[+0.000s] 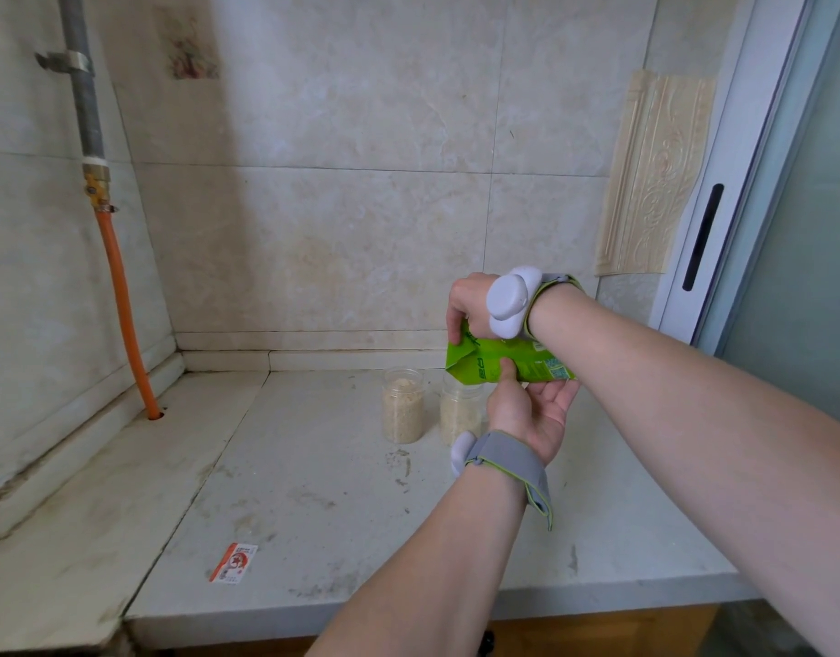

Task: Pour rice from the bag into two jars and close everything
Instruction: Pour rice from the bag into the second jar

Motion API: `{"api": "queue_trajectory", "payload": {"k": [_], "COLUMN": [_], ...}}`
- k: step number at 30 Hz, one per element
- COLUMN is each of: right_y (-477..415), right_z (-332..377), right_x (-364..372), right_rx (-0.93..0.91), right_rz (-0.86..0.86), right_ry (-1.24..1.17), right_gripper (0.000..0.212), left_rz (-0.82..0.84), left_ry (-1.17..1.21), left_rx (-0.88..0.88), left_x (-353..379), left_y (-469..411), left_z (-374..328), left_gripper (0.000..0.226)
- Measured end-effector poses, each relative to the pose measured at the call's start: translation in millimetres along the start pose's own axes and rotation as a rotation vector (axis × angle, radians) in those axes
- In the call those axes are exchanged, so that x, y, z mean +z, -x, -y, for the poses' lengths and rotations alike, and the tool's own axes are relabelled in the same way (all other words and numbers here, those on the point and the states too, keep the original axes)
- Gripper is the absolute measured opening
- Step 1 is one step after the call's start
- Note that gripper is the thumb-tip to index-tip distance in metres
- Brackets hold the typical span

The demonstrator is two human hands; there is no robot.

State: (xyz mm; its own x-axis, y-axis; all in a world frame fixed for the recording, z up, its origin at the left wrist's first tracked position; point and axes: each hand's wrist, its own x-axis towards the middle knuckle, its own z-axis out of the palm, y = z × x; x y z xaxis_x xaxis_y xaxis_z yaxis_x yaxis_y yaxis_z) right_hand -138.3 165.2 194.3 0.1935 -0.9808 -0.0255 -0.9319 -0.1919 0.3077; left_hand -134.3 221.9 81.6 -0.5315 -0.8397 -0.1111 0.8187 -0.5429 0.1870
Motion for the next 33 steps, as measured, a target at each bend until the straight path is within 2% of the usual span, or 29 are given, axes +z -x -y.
{"api": "queue_trajectory", "payload": {"k": [33], "right_y": [0.4], "right_z": [-3.4], "right_x": [-1.9], "right_rx": [0.001], "right_rz": [0.014], "right_ry": [-0.005], "right_gripper": [0.048], "left_rz": [0.017], "left_ry": [-0.019], "left_rx": [-0.015], "left_x": [2.4], "left_y": [1.2], "left_z": [2.0], "left_gripper": [0.046]}}
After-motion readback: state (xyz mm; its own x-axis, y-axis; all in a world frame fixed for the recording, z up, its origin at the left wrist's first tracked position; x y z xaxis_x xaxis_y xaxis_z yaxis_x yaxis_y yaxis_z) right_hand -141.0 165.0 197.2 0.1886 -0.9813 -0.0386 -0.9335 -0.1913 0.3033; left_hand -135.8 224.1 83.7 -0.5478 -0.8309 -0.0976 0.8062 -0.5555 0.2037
